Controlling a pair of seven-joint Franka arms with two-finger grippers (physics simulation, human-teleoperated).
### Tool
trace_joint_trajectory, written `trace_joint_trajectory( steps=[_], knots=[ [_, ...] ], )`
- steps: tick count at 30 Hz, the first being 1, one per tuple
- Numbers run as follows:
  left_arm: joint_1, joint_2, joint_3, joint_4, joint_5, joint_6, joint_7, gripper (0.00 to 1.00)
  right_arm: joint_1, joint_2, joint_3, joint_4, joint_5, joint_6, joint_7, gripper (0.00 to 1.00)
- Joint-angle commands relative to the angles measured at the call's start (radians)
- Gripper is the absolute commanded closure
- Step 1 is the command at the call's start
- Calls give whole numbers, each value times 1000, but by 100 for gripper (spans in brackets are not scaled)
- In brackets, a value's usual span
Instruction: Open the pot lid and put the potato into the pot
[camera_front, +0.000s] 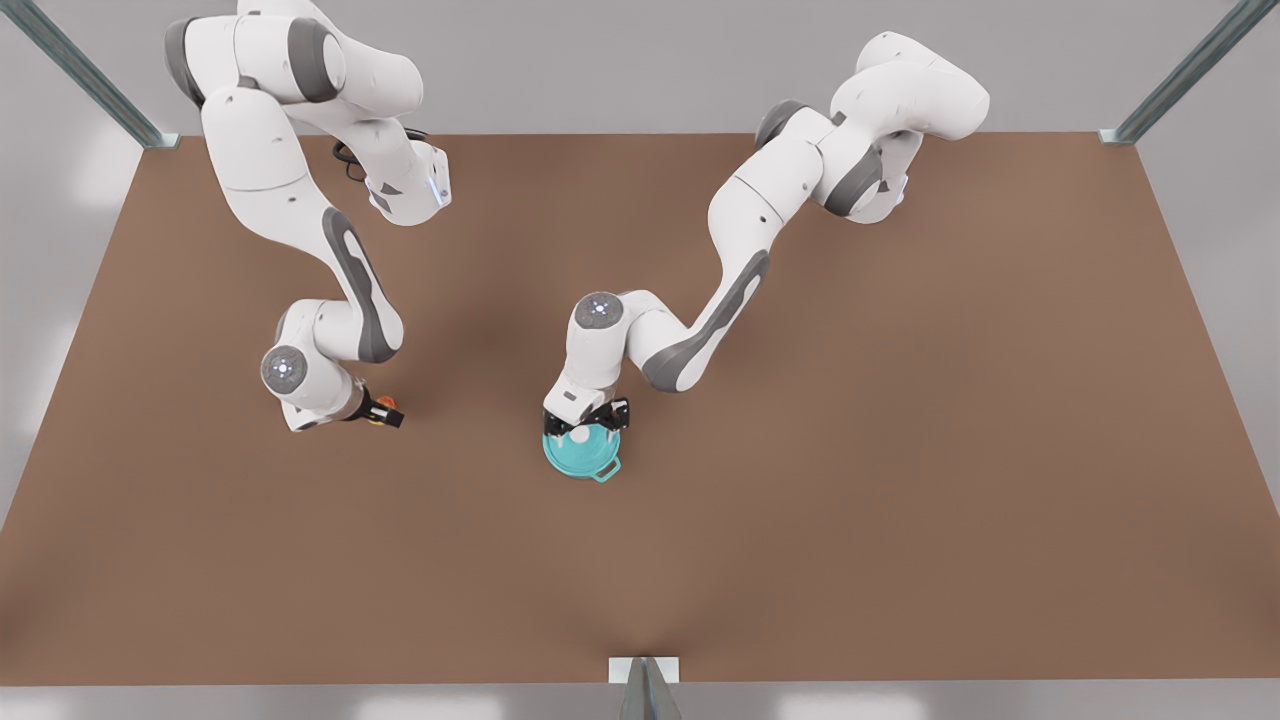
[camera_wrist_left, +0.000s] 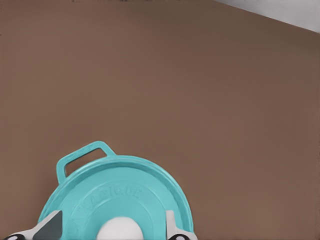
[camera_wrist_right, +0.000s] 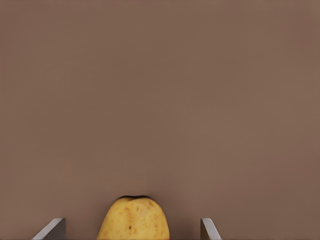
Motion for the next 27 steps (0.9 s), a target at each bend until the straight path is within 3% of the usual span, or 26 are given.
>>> trace_joint_trajectory(
  steps=[1,11,12,14,15,18,19,21,27],
  knots=[
    [0,-2,0,1,2,19,-119,0,1,4,0,0,3,37,22,0],
    [-9,17,16,-2,10,16,-111,0,11,7,10,-23,4,65,29,0],
    [-11,17,16,-2,10,14,-111,0,11,7,10,-26,3,65,29,2],
    [-12,17,22,-2,10,11,-111,2,10,4,10,-26,3,63,29,19],
    [-12,17,22,-2,10,9,-111,11,5,0,10,-26,3,56,28,23],
    [-12,14,22,-1,8,-26,-109,52,4,-8,10,-30,3,50,28,30],
    [-12,12,20,-1,8,-35,-109,60,4,-14,10,-30,3,48,28,31],
    [-14,9,19,-1,8,-47,-108,66,5,-14,10,-30,4,45,31,36],
    [-28,-26,16,1,2,-159,-103,70,5,-14,10,-30,3,45,49,40]
  ],
)
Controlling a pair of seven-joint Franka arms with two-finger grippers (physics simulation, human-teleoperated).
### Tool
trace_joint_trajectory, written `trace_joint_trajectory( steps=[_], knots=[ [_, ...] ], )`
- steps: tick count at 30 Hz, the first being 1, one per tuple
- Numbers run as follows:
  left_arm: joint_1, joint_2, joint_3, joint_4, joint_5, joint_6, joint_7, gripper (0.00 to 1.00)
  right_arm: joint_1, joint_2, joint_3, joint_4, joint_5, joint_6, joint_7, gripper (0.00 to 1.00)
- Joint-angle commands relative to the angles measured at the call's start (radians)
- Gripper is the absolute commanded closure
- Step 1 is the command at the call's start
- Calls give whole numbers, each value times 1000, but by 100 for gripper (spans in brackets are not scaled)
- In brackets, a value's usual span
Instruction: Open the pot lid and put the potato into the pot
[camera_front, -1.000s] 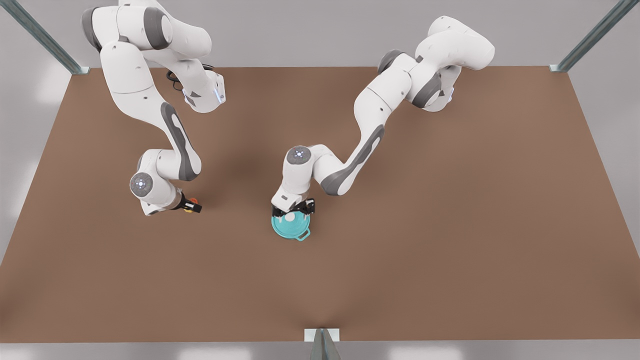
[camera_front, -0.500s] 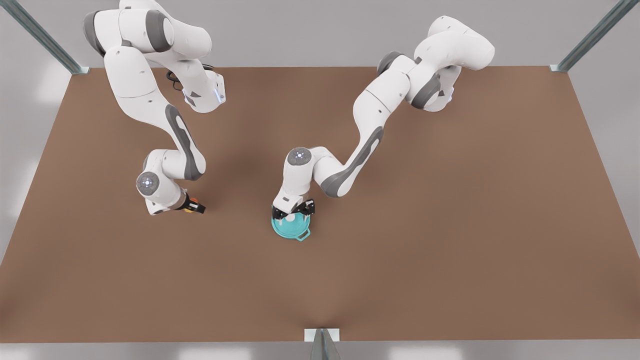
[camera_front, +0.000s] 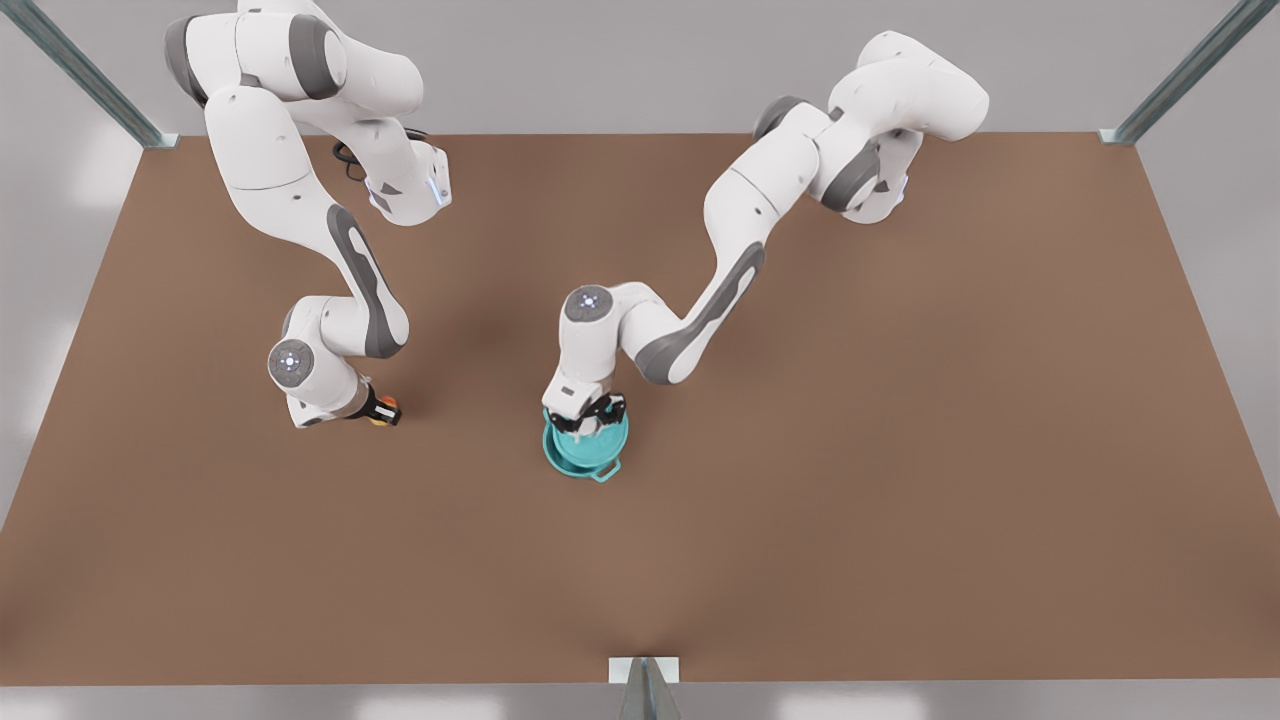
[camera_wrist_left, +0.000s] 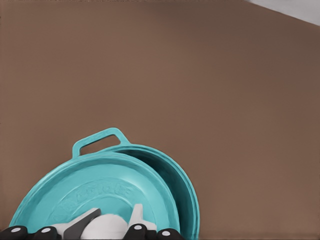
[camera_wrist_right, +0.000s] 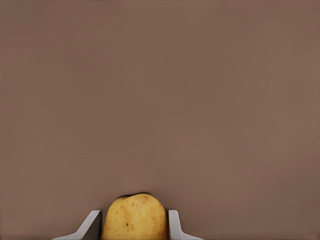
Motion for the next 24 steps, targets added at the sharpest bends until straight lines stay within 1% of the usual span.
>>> trace_joint_trajectory(
  steps=[1,3,5,7,8,9,12,13,14,16,17,18,19,20,21,22,23,24],
  knots=[
    [0,-13,-5,1,-7,-75,-8,70,0,-1,0,0,1,-1,17,40],
    [46,-52,-5,3,-52,-106,61,70,0,-2,0,0,1,-1,16,40],
    [197,-81,-5,3,-147,-127,194,70,0,-4,0,0,1,-1,16,40],
    [355,-61,-21,0,-173,-106,398,69,0,-10,0,0,1,-3,14,40],
    [413,-6,-18,0,-171,-49,494,69,0,-10,0,0,2,-3,14,40],
    [425,39,-3,-2,-167,-1,526,68,0,-11,0,0,1,-4,14,40],
    [428,80,5,-2,-165,52,560,67,0,-24,0,0,3,-21,13,40],
    [428,71,3,-2,-167,25,567,0,0,-25,0,0,3,-31,13,40],
    [430,54,2,0,-167,-47,602,0,0,-25,0,0,2,-31,13,40],
    [436,42,3,-2,-165,-81,676,0,0,-25,0,0,2,-31,13,40],
    [462,4,5,-2,-164,-194,835,0,0,-25,0,0,3,-31,13,40],
    [499,-51,0,-2,-165,-346,960,0,0,-25,0,0,1,-31,14,40],
    [522,-149,3,-2,-167,-573,1021,0,0,-24,0,0,2,-31,14,40],
    [591,-242,-17,-2,-199,-739,1183,0,0,-24,0,-3,1,-31,14,40],
    [645,-326,-20,-3,-246,-865,1199,0,3,-24,0,-7,3,-31,14,40],
    [709,-465,-17,-95,-332,-899,1210,0,5,-22,0,-10,2,-31,16,40],
    [712,-778,-17,-535,-335,-648,1210,0,6,-21,0,-10,3,-29,16,40],
    [717,-995,-3,-907,-337,-402,1213,0,8,-18,2,-10,2,-29,16,40]
  ],
)
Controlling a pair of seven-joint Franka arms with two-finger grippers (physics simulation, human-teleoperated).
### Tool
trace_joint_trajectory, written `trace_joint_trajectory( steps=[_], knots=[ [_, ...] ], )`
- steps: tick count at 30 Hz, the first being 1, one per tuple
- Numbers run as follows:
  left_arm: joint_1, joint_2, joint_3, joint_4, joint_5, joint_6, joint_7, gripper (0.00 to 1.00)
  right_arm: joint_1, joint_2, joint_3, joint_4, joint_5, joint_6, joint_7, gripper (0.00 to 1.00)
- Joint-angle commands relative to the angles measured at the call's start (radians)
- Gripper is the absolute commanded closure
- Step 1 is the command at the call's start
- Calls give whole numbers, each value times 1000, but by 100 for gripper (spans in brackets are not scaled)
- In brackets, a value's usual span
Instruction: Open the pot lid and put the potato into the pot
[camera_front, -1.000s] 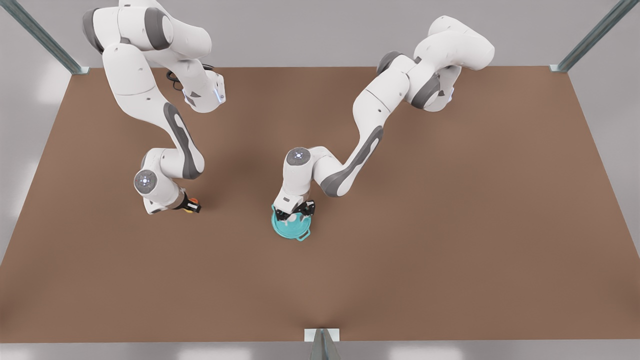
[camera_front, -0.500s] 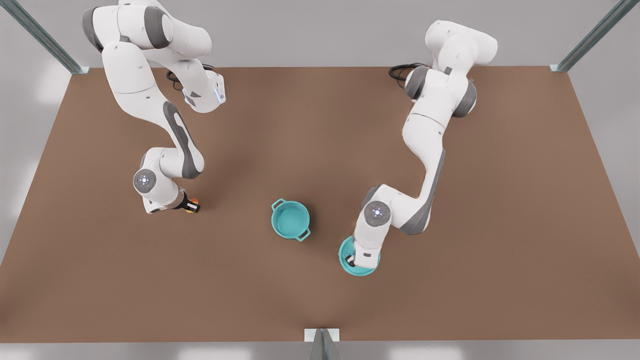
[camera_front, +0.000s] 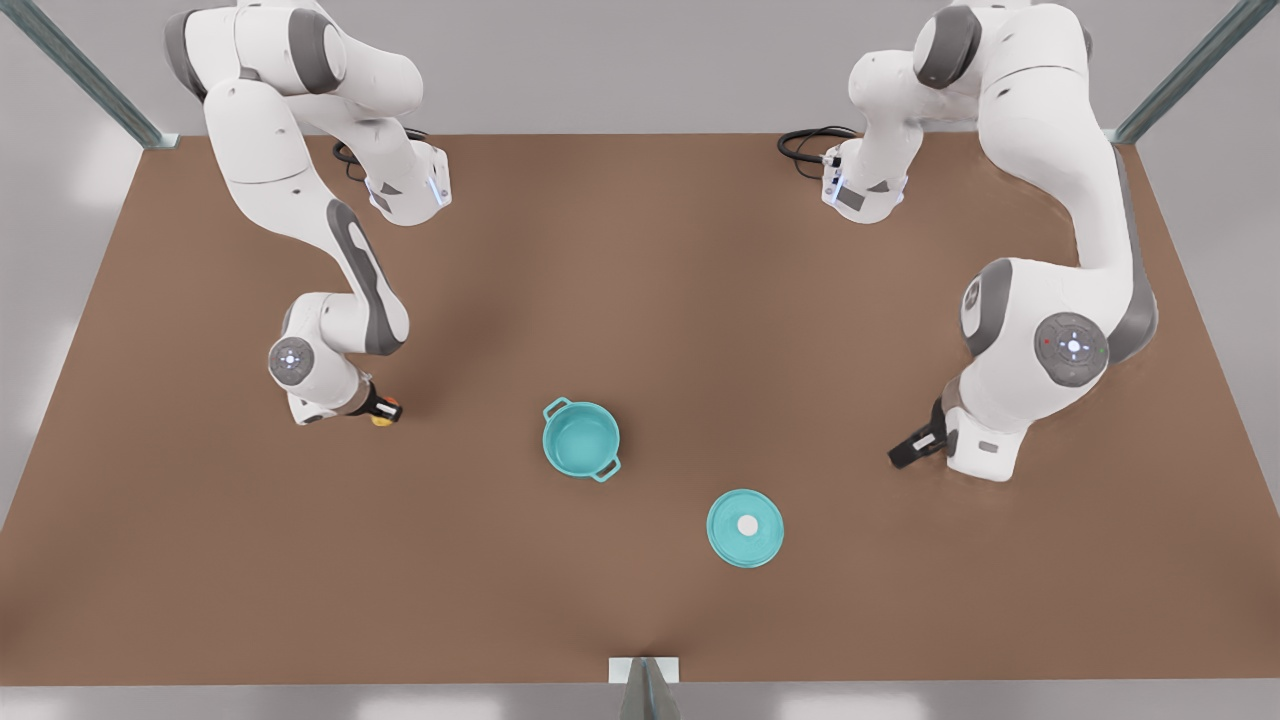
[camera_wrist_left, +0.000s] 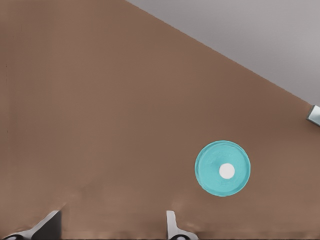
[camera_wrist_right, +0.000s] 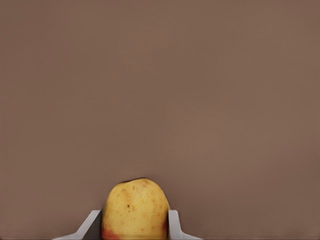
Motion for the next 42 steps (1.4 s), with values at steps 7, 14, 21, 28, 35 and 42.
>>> trace_joint_trajectory(
  steps=[7,14,21,28,35,42],
  knots=[
    [23,-120,21,-77,-87,-34,659,0,2,9,0,0,0,9,5,40],
    [54,-106,-28,-54,-29,-126,647,0,2,18,0,0,0,10,5,43],
    [97,-106,-45,-54,-36,-119,639,0,2,-5,0,-2,0,0,3,48],
    [94,-104,-45,-57,-35,-119,645,0,21,-76,20,9,3,-74,14,48],
    [92,-103,-46,-57,-38,-119,645,0,128,-86,24,208,40,-329,164,49],
    [98,-103,-45,-54,-36,-103,647,0,243,-68,24,339,92,-416,336,49]
  ],
)
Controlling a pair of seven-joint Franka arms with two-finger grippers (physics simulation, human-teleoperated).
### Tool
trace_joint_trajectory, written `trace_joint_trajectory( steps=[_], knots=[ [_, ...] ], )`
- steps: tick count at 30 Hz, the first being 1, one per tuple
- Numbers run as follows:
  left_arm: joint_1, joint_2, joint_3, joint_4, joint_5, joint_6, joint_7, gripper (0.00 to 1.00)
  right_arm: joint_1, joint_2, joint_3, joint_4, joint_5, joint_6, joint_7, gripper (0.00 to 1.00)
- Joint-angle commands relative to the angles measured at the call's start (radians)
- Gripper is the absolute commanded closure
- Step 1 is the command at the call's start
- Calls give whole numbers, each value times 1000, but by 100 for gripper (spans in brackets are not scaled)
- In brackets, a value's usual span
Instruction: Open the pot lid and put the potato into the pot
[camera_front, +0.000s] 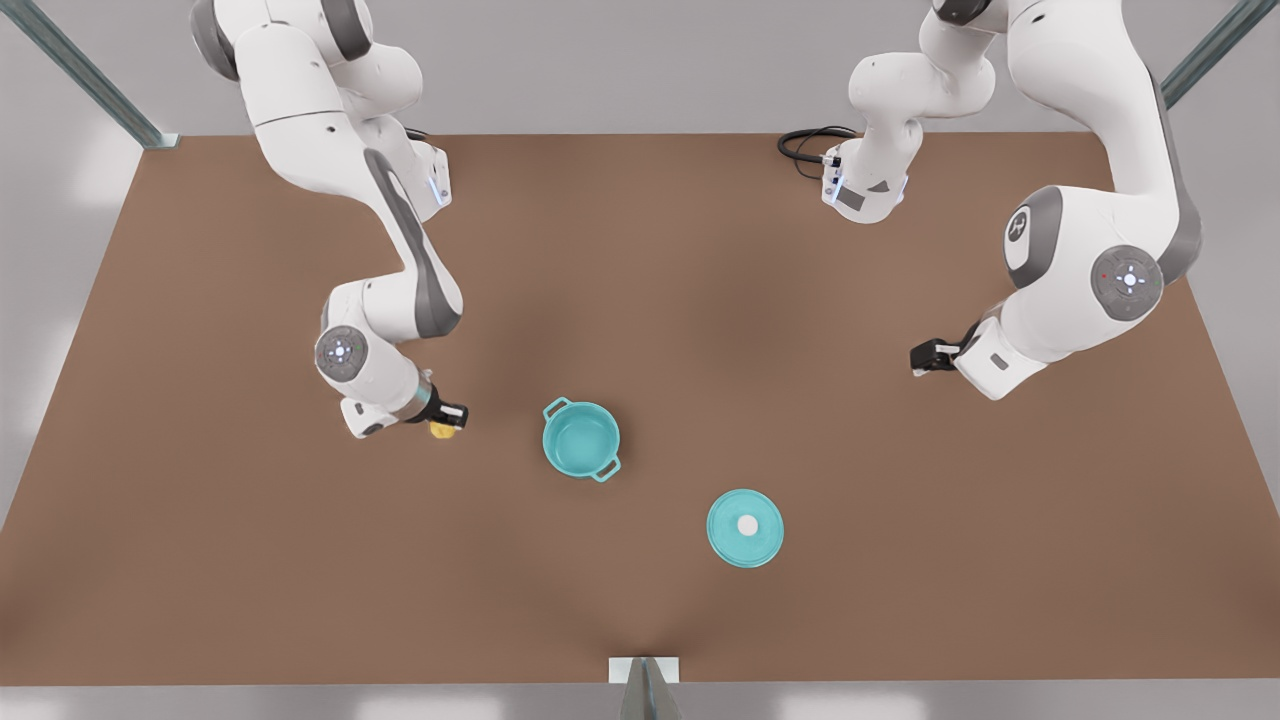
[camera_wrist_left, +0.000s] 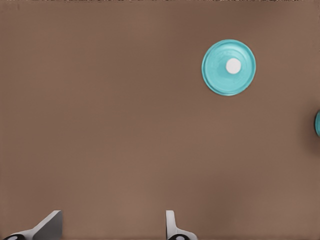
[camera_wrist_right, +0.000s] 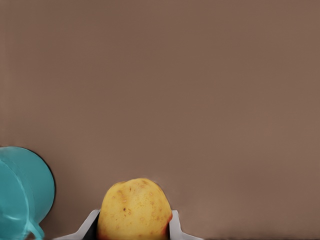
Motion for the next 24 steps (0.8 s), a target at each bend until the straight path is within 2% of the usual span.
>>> trace_joint_trajectory(
  steps=[1,8,14,24],
  knots=[
    [0,-1,-1,1,2,10,63,0,33,16,0,49,11,-124,282,49],
    [13,-4,8,1,3,3,66,0,134,110,-2,246,69,-182,435,49],
    [13,-4,7,0,5,3,66,0,214,266,-3,404,98,-188,526,49],
    [17,7,2,32,6,39,67,0,227,441,-12,561,103,-170,540,49]
  ],
)
